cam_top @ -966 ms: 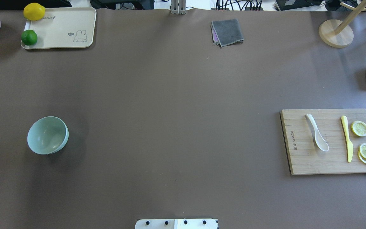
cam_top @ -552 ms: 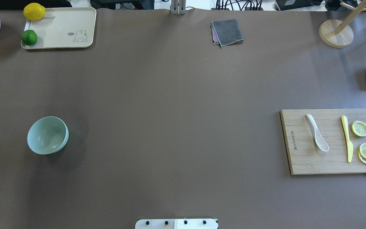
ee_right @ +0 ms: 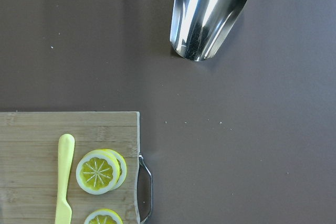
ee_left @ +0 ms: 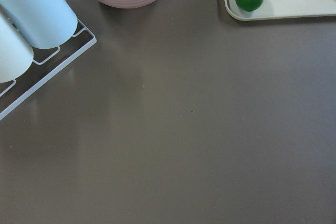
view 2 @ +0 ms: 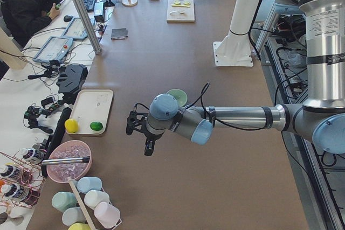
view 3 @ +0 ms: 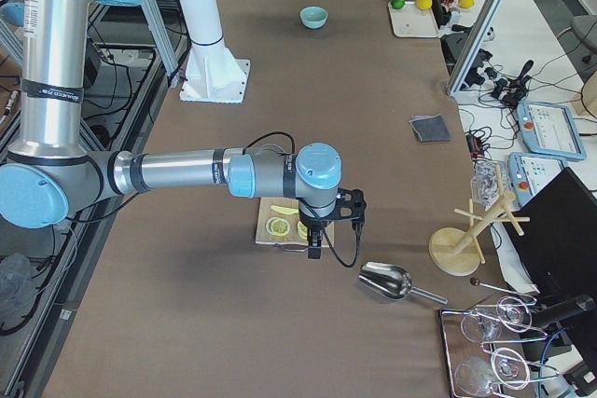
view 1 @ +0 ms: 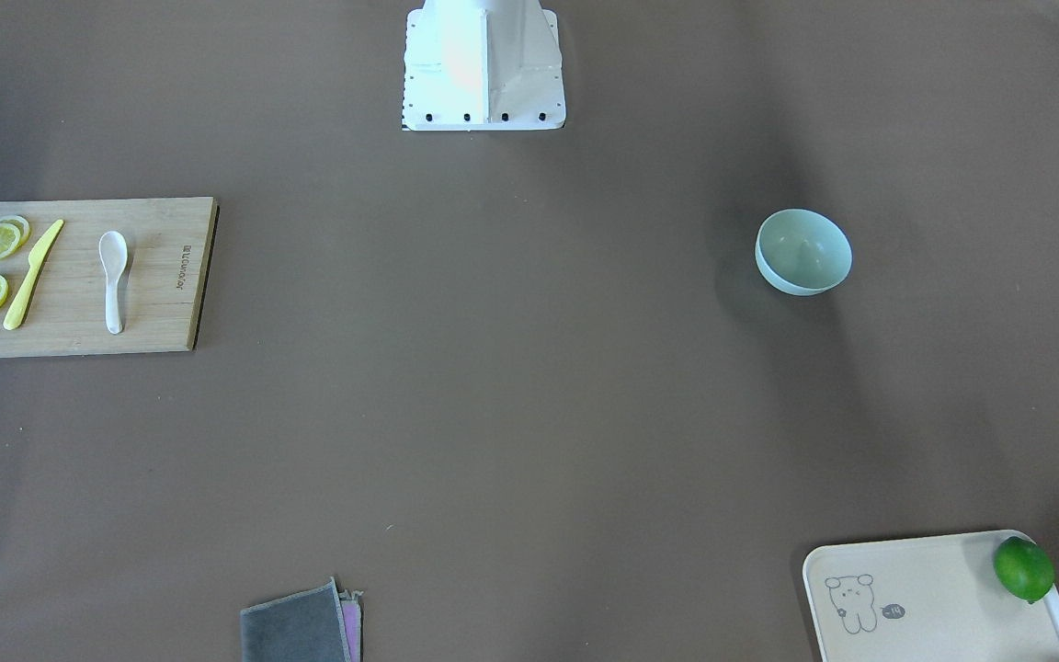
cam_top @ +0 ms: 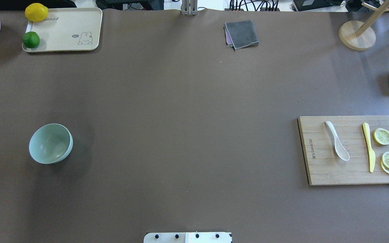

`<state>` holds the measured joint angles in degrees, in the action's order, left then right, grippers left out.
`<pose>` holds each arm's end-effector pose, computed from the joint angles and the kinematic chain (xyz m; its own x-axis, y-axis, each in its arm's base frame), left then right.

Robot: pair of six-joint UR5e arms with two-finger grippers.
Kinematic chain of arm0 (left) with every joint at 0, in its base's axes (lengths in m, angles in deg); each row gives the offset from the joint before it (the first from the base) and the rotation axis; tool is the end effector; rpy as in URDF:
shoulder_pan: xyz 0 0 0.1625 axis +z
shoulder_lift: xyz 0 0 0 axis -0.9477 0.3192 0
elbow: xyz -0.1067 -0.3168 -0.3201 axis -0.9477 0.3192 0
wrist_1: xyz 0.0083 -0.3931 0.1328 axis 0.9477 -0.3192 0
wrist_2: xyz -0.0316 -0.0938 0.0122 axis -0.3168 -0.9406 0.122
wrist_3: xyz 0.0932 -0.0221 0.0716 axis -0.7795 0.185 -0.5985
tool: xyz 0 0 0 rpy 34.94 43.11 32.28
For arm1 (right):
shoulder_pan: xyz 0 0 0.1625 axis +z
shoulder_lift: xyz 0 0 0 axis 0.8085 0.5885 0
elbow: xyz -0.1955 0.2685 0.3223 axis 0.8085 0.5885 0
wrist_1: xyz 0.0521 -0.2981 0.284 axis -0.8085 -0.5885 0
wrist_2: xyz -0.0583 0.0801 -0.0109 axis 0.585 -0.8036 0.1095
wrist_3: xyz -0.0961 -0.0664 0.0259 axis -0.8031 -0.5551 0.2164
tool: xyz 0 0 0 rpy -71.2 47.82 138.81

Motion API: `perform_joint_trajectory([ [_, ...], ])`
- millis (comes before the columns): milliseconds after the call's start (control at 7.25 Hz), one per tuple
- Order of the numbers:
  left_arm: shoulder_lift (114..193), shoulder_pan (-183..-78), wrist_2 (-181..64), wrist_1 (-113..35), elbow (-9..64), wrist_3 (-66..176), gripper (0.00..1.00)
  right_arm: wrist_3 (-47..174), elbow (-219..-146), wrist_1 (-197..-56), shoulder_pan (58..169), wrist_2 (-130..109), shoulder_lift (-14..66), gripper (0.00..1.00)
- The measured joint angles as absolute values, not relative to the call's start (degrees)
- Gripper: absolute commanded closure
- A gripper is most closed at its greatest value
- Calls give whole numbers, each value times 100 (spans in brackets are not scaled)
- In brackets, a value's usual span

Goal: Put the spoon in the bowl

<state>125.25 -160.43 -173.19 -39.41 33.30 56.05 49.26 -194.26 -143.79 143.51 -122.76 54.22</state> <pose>-0.0397 -0.4505 0.6650 0.6661 0.0564 -0.7437 0.1733 0.9581 0.2279 0.0450 -0.4270 0.6568 0.7025 0.0015 0.7117 -0.0194 0.9997 0.0170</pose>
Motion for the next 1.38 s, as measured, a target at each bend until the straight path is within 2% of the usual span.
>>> perform_joint_trajectory([
  [966, 12777, -15938, -17314, -3968, 3394, 5605, 2, 4957, -19426, -14379, 14351, -12269, 5409, 0],
  [1379, 12847, -15293, -17317, -4931, 3510, 6075, 2, 4951, -19426, -14379, 14351, -12267, 5402, 0],
])
